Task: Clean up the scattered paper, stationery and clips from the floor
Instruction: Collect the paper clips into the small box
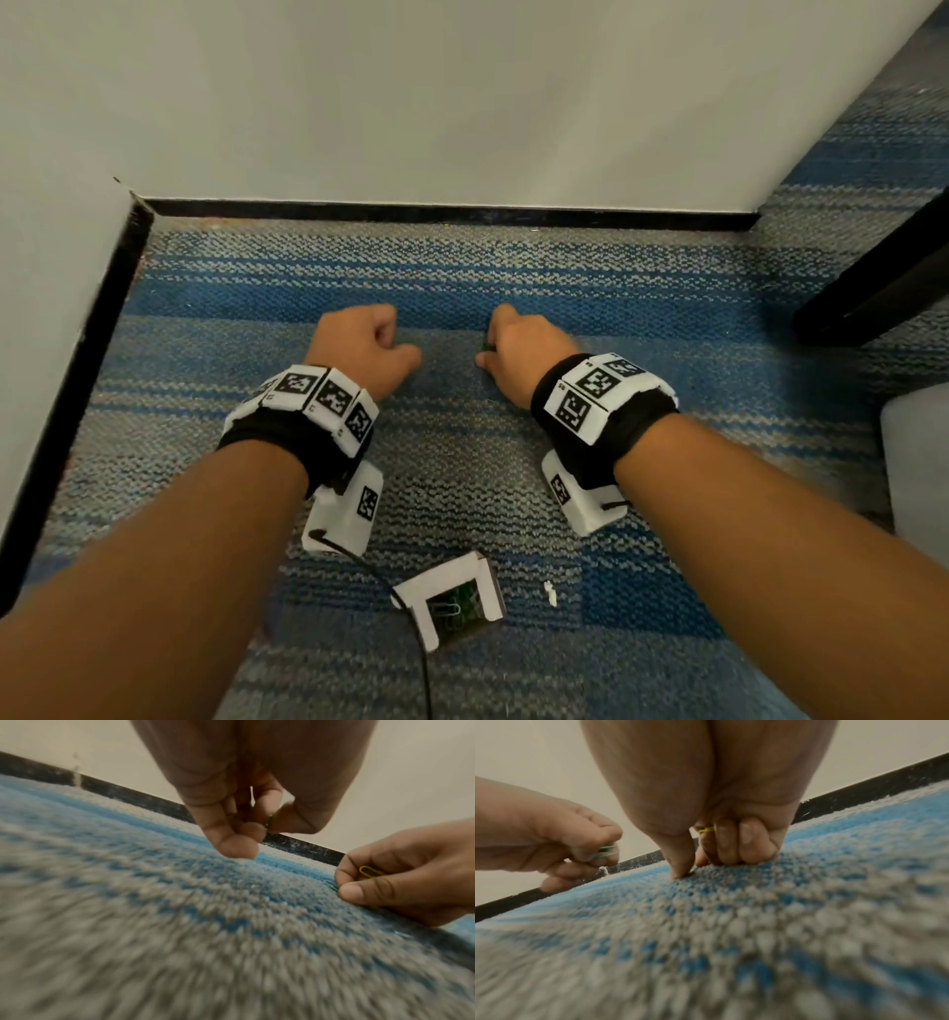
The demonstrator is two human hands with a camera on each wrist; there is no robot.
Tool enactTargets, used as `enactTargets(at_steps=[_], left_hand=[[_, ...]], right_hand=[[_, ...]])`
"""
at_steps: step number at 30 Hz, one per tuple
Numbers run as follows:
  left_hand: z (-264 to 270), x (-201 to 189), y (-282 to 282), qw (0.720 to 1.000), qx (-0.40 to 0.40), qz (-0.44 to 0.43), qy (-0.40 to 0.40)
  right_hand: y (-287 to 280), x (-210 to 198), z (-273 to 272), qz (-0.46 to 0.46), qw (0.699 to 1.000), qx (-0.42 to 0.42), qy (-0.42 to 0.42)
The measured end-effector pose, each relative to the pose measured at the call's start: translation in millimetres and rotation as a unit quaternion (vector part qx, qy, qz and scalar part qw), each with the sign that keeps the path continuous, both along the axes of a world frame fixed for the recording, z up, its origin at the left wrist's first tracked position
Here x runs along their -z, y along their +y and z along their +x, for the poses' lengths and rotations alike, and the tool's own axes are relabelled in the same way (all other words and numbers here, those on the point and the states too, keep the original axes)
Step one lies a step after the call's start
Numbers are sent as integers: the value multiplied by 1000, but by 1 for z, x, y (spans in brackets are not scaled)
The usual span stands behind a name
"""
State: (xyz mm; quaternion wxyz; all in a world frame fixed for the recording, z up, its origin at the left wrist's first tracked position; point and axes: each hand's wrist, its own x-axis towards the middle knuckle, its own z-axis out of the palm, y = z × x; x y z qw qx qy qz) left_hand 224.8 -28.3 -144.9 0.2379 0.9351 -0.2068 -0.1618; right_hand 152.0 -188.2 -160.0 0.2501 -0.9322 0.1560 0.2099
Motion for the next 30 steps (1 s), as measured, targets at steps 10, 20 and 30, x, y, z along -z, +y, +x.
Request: enactTargets(at_steps=[10, 20, 30], left_hand=[[-60, -11, 55, 981, -130, -128, 69], [-149, -11, 97, 972, -169, -119, 117], [-207, -23, 91, 966, -210, -29, 150]], right_hand=[[3, -23, -16, 59, 998, 14, 17], [31, -36, -113, 115, 989, -7, 93], [64, -49, -145, 161, 974, 9, 157]])
